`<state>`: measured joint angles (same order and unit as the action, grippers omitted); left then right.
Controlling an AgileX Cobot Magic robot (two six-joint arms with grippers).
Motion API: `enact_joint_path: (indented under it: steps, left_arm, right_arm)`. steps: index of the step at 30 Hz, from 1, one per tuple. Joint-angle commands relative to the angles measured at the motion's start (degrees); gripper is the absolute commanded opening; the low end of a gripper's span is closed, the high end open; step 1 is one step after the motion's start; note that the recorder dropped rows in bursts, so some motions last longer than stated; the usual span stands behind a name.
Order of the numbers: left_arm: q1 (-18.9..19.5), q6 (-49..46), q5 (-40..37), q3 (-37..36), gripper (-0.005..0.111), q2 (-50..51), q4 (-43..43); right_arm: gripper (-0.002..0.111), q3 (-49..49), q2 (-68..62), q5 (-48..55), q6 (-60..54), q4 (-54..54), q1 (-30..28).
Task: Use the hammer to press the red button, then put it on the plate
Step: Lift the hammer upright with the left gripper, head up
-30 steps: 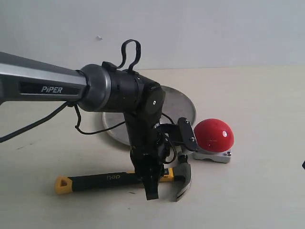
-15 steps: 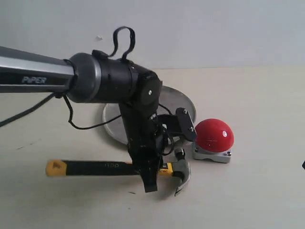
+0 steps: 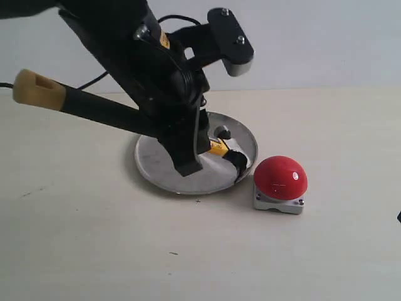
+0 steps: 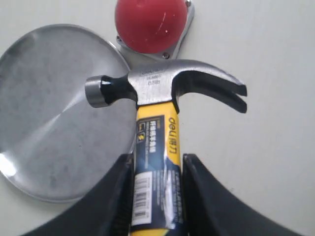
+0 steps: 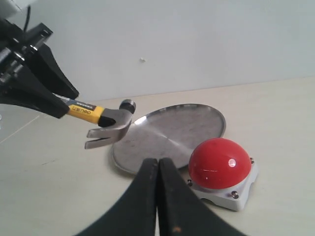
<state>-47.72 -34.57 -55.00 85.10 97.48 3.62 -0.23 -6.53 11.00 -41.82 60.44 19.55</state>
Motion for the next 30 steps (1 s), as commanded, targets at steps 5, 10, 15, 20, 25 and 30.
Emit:
enact_joint_path:
  steps: [5,10,15,20,25,30]
  left_arm:
    - [-0.3,4.21,6.68,-3.74,0.0,-6.23,-0.24]
    - [-0.3,12.53,21.78,-6.49,0.0,-7.62,-0.24]
    - [-0.3,19.14,36.05,-11.08,0.0,-7.62,-0.24]
    - [-0.3,24.0,48.62,-15.83,0.0,-7.62,0.02]
    - [-0.3,26.34,58.76,-20.26,0.0,-7.62,0.26]
    - [-0.3,29.26,71.65,-24.63,0.0,-7.62,1.19]
  right_arm:
    - [0.0,0.23,-0.25,0.0,-0.06,0.13,0.11]
    - [0.0,0.23,-0.25,0.0,-0.06,0.13,0.11]
    - [0.0,0.23,-0.25,0.0,-0.06,0.13,0.11]
    - [0.0,0.23,-0.25,-4.36,-0.48,-0.01,0.11]
    - [0.0,0.23,-0.25,-8.59,0.05,0.11,0.11]
    - [0.0,0.23,-0.25,-7.9,0.16,0.73,0.11]
